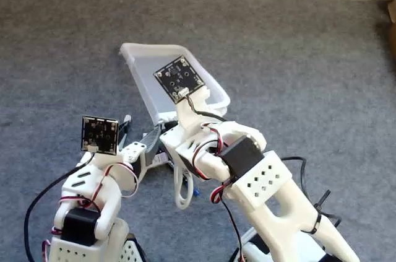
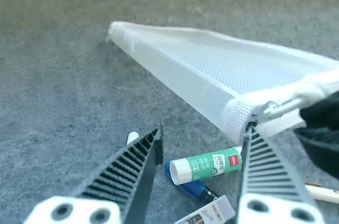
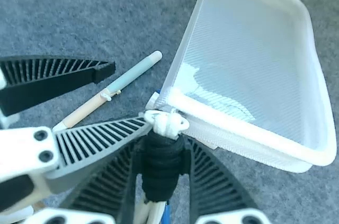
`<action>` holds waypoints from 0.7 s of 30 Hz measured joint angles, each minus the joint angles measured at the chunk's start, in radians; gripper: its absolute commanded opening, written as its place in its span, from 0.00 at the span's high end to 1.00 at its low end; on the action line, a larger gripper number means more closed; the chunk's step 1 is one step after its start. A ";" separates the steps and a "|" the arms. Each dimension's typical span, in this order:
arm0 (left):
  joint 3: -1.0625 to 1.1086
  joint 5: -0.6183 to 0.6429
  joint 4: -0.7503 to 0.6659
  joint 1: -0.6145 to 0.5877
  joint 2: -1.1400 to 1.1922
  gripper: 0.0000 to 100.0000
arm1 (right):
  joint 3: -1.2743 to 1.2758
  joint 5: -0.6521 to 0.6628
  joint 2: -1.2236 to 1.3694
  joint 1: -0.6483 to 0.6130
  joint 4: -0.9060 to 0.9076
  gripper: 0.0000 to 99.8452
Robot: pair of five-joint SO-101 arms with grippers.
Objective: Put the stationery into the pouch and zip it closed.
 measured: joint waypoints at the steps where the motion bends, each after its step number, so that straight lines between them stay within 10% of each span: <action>1: 0.002 0.000 0.000 0.000 0.000 0.77 | 0.000 0.000 0.000 0.000 0.000 1.00; 21: 0.112 0.000 -0.184 0.008 -0.008 0.90 | 0.000 0.000 0.000 -0.028 0.021 1.00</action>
